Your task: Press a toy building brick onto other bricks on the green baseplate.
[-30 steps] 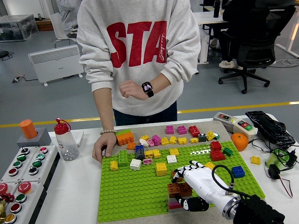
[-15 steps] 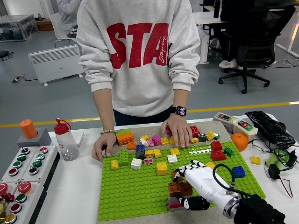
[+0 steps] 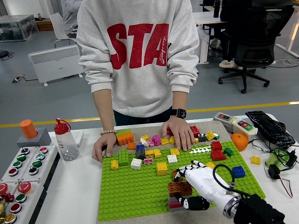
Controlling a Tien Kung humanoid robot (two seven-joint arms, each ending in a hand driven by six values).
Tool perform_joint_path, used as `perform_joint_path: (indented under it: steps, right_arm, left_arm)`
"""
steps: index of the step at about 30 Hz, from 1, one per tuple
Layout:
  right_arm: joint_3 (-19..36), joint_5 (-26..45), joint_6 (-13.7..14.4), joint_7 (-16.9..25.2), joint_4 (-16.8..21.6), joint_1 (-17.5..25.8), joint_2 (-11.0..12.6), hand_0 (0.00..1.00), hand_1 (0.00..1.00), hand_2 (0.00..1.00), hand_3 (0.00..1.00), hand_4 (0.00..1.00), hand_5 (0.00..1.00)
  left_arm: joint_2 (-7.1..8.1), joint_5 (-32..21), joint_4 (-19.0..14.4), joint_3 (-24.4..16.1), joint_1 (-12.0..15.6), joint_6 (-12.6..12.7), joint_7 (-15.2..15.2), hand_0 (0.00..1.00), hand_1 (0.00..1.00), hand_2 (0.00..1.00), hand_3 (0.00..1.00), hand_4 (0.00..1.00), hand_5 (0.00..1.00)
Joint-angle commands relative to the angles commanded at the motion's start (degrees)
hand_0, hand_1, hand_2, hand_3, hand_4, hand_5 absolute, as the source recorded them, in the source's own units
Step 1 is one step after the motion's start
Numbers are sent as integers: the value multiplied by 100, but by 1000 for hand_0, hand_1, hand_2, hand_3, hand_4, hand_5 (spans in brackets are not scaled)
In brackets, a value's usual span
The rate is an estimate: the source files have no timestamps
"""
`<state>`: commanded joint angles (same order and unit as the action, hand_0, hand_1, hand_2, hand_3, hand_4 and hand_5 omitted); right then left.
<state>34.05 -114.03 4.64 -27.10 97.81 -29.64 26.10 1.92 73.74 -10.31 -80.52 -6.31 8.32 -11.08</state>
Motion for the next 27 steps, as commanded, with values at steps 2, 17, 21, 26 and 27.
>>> perform_joint_path:
  steps: [2, 17, 21, 26, 27]
  right_arm:
    - [-4, 0, -1, 1, -3, -5, 5, 998, 891, 860, 528, 508, 251]
    - [-20, 6, 3, 8, -45, -11, 5, 998, 891, 859, 528, 508, 251]
    - [-24, 12, 1, 8, -58, -10, 4, 998, 891, 860, 528, 509, 251]
    - [-30, 16, -2, 12, -63, -9, 8, 998, 891, 858, 528, 509, 251]
    - [-33, 16, -2, 15, -63, -10, 8, 998, 891, 858, 528, 509, 251]
  left_arm:
    - [1, 0, 0, 0, -3, -1, -1, 657, 681, 703, 575, 294, 998]
    - [2, 1, 0, -4, -16, 0, 0, 658, 682, 702, 574, 294, 998]
    - [1, 1, 0, -4, -18, -1, -1, 658, 681, 702, 575, 294, 998]
    - [0, 0, 0, -2, -17, -3, -3, 657, 681, 702, 575, 295, 998]
    - [0, 1, 0, -3, -17, -3, -3, 657, 681, 702, 575, 295, 998]
